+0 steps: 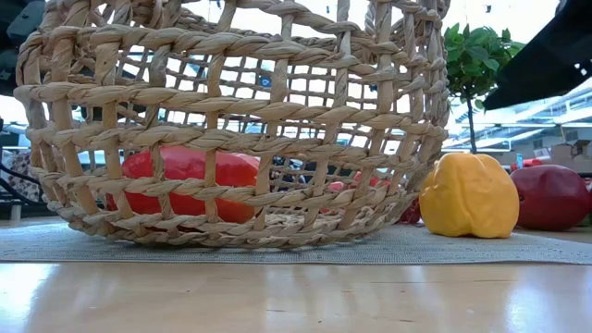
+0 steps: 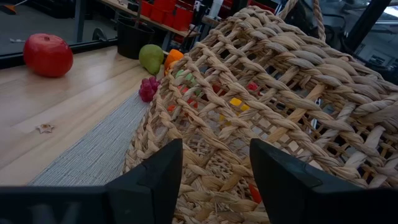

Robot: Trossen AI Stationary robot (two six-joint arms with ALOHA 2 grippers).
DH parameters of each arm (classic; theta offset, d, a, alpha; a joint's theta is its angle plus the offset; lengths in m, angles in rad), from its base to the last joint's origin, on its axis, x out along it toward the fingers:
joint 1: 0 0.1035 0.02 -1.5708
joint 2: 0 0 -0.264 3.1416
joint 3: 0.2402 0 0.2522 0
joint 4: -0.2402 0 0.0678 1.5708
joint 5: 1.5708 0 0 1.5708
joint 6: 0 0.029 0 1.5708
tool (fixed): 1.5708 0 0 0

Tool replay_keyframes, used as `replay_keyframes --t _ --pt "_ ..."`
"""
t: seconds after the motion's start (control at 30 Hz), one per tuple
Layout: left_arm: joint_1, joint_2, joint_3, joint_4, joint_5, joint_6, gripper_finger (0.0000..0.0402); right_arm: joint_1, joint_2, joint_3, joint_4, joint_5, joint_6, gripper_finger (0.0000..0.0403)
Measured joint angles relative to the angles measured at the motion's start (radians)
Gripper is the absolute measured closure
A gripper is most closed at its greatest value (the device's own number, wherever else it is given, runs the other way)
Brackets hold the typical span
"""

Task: Build produce basket
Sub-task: Put the yellow bell pepper into the brown basket

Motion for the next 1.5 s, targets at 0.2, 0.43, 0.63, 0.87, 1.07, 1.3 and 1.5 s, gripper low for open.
replay_keyframes --t 0.2,0.43,0.63,0.87,1.07,1.3,1.5 --pt "0.000 0.000 0.000 0.000 0.000 0.000 0.0205 -0.040 0.000 -0.070 0.231 0.012 -0.158 0.0020" --pt "0.000 0.000 0.000 0.000 0.000 0.000 0.0207 -0.105 0.001 -0.136 0.455 -0.044 -0.310 0.0020" --pt "0.000 0.000 0.000 0.000 0.000 0.000 0.0203 -0.131 0.001 -0.176 0.568 -0.065 -0.379 0.0020" --pt "0.000 0.000 0.000 0.000 0.000 0.000 0.0208 -0.140 0.001 -0.181 0.643 -0.071 -0.451 0.0020" --pt "0.000 0.000 0.000 0.000 0.000 0.000 0.0205 -0.138 0.086 -0.180 0.750 -0.072 -0.507 0.0021" --pt "0.000 0.000 0.000 0.000 0.000 0.000 0.0208 -0.141 0.113 -0.180 0.734 -0.016 -0.569 0.0021" --pt "0.000 0.000 0.000 0.000 0.000 0.000 0.0203 -0.202 0.118 -0.180 0.594 -0.124 -0.422 0.0017"
